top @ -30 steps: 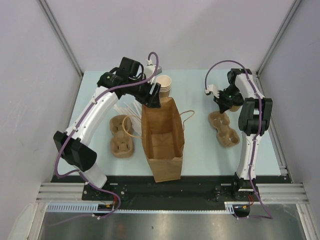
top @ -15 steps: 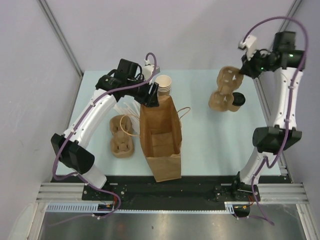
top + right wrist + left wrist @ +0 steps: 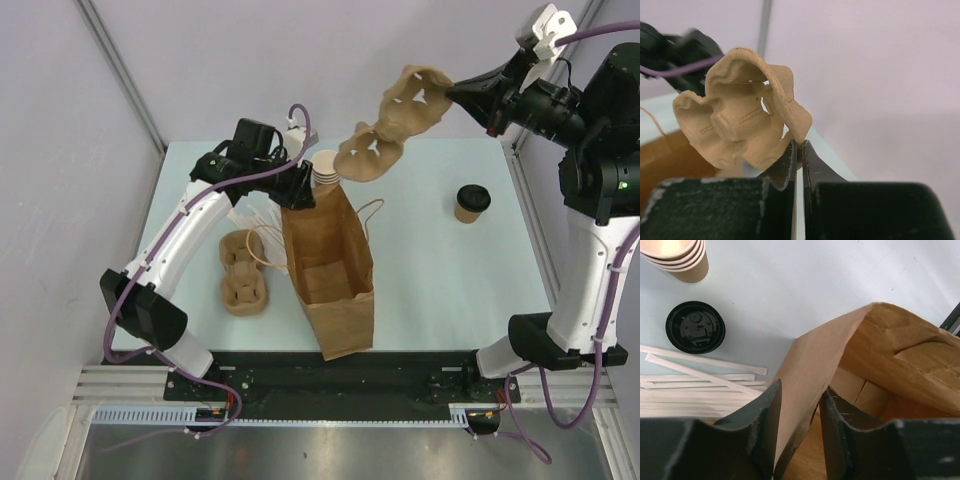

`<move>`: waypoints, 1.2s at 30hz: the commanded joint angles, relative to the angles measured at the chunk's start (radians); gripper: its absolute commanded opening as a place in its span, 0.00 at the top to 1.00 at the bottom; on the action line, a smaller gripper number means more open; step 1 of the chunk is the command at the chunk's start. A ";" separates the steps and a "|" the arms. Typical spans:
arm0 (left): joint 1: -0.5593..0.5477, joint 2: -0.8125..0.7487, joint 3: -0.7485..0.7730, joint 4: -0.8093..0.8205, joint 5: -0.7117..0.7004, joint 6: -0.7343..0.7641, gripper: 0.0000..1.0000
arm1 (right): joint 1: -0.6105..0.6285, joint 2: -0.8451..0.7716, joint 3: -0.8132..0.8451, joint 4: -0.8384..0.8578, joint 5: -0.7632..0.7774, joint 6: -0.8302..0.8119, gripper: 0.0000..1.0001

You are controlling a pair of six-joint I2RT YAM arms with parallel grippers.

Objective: Pack the takeout coffee

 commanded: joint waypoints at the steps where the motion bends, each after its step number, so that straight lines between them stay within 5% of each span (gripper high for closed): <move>1: 0.004 -0.051 0.010 0.036 -0.011 -0.019 0.66 | 0.144 -0.010 0.010 0.147 0.032 0.132 1.00; 13: -0.036 -0.051 0.039 0.036 0.007 0.001 0.84 | 0.723 -0.035 -0.093 -0.184 0.504 -0.427 1.00; 36: -0.037 -0.068 0.013 0.050 0.211 0.185 0.95 | 0.700 -0.068 -0.029 -0.101 0.512 -0.454 1.00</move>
